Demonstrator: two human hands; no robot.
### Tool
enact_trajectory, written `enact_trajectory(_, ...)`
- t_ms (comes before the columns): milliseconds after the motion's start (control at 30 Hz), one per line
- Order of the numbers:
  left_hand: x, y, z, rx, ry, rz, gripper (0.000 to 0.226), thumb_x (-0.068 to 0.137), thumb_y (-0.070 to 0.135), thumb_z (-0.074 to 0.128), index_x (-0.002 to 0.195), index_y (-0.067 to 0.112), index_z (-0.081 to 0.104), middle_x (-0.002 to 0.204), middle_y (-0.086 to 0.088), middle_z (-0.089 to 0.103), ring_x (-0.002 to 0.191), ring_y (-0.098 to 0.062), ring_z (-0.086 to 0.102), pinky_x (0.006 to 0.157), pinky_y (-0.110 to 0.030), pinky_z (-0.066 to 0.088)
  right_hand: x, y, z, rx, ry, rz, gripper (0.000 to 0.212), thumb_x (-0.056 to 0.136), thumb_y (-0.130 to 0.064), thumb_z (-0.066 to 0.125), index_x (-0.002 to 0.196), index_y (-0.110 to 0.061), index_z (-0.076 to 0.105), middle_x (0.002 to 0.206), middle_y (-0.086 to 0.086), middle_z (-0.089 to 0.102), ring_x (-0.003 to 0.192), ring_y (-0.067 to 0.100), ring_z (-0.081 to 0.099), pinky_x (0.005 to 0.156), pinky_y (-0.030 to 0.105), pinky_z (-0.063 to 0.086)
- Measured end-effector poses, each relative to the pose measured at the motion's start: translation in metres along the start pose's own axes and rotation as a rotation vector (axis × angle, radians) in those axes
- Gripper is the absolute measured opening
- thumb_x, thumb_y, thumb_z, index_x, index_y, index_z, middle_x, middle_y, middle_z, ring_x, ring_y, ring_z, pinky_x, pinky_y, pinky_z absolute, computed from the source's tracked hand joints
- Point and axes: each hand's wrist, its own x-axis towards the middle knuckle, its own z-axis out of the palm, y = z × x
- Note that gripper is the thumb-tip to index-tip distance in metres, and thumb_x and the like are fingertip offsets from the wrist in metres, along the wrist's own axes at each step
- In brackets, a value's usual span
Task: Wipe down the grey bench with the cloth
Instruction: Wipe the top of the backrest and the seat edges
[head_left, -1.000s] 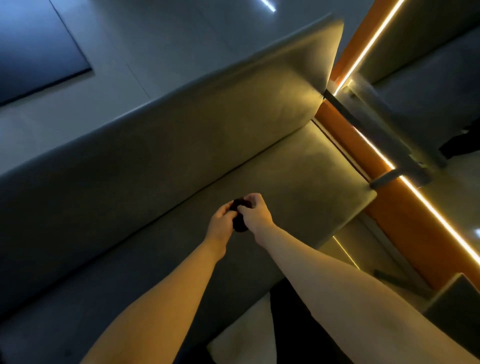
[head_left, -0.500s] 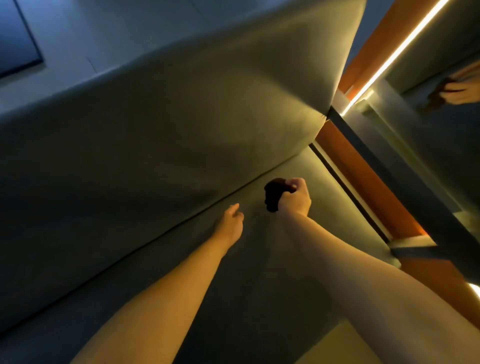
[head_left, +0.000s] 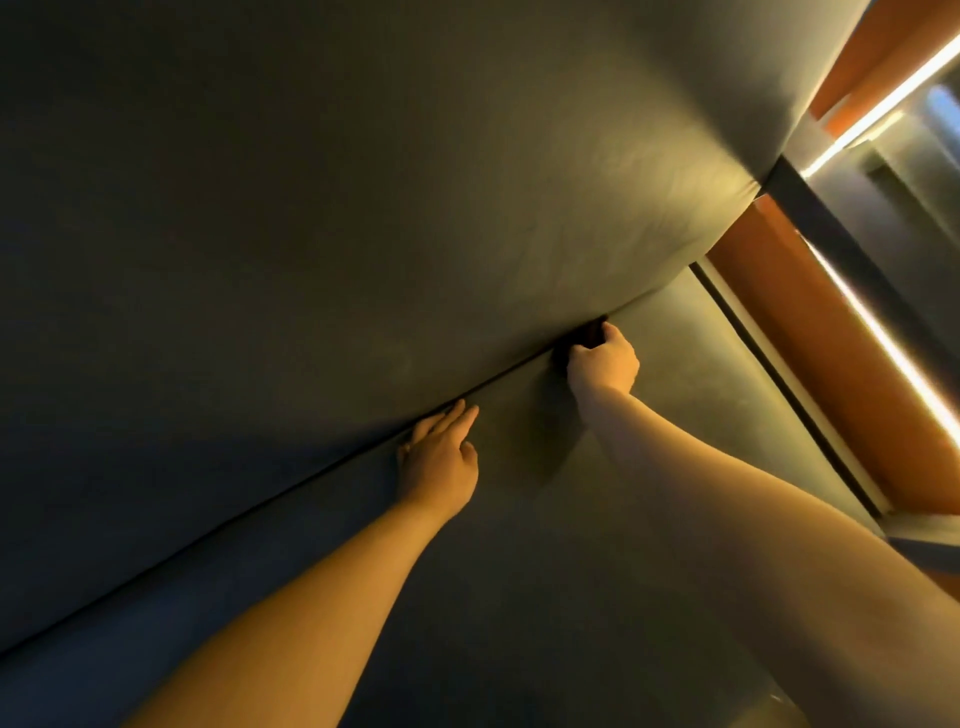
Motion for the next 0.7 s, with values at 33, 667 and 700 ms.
enact_trajectory(33,-0.001,-0.003,-0.002,-0.068,0.0,-0.001,0.053,0.101,0.014,0.044,0.152,0.032,0.043,0.16,0.012,0.037,0.146,-0.013,0.031,0.12,-0.045,0.029,-0.008,0.002,0.006,-0.007,-0.019,-0.006,0.063,0.09,-0.013,0.06,0.151,-0.017,0.047,0.147,0.008,0.052,0.136,0.028,0.049,0.116,0.036,0.039)
enact_trajectory(667,-0.053,0.006,-0.047,-0.532,-0.121,-0.267,0.058,0.109,0.025,0.038,0.159,0.041,0.015,0.163,-0.003,0.03,0.141,-0.026,0.041,0.094,-0.027,0.034,-0.111,0.023,0.036,0.416,-0.2,0.128,0.043,0.09,0.002,0.061,0.121,-0.028,0.06,0.108,0.002,0.067,0.111,0.03,0.066,0.094,0.045,0.057)
enact_trajectory(700,-0.051,0.014,-0.048,-0.522,-0.144,-0.257,0.059,0.109,0.026,0.038,0.159,0.043,0.013,0.163,-0.004,0.03,0.139,-0.027,0.044,0.093,-0.027,0.035,-0.098,0.015,0.026,0.544,-0.111,0.148,0.044,0.091,0.003,0.057,0.12,-0.029,0.054,0.106,0.001,0.064,0.113,0.032,0.065,0.094,0.048,0.057)
